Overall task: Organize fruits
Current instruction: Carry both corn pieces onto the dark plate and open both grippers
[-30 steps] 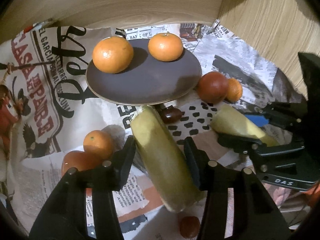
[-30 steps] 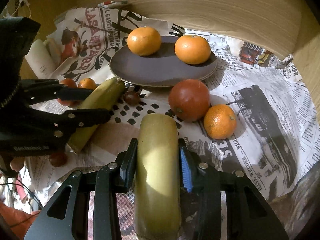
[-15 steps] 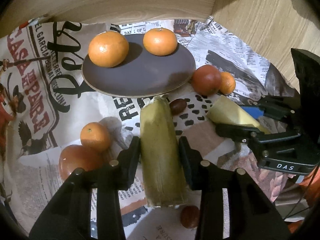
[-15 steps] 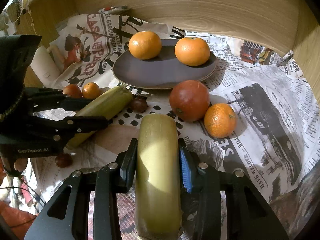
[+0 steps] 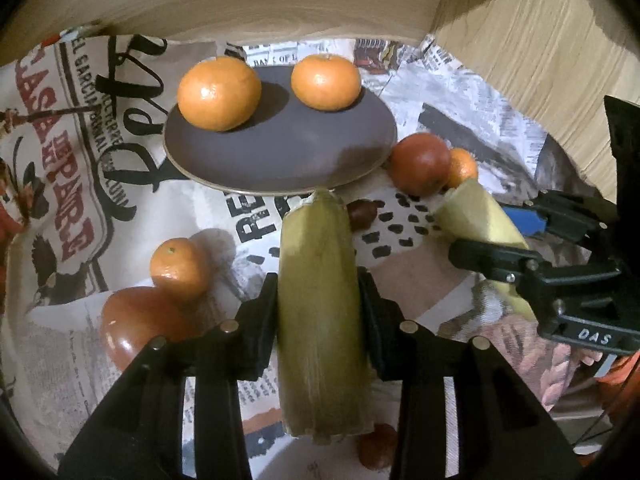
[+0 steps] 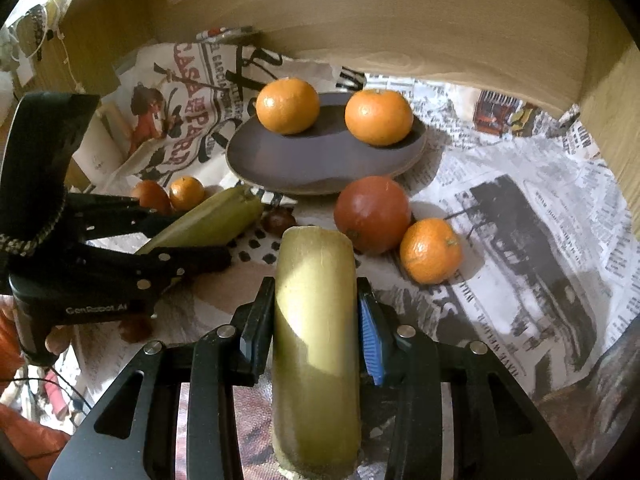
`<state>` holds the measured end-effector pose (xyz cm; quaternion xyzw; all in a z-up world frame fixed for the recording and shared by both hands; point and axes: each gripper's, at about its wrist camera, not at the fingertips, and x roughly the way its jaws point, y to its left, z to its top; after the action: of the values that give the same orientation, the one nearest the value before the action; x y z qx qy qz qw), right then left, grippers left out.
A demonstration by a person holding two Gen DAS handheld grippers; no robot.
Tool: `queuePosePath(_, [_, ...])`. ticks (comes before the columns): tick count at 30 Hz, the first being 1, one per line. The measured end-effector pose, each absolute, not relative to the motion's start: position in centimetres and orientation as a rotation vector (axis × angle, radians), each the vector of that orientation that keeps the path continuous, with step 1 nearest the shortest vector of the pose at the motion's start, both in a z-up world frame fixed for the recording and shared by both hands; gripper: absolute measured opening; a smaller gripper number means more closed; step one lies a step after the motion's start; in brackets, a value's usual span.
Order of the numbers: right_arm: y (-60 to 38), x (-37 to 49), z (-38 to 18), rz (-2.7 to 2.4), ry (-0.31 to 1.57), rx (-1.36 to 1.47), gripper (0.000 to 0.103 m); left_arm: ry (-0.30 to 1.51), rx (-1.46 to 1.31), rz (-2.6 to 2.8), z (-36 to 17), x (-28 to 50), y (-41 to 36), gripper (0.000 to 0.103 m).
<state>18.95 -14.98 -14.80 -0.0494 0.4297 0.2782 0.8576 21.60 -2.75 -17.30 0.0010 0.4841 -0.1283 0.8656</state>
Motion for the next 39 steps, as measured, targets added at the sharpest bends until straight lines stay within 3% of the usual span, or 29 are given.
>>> queuePosePath(16, [-13.1, 21.9, -9.9, 0.586, 0.765, -0.094, 0.035, 0.821, -0.041, -0.283, -10.1, 23.5, -1.4, 0.038])
queuePosePath(39, [-10.4, 31.2, -11.0, 0.589, 0.865, -0.065, 0.034, 0.874, -0.024, -0.249, -13.0, 32.8, -0.4, 0.038])
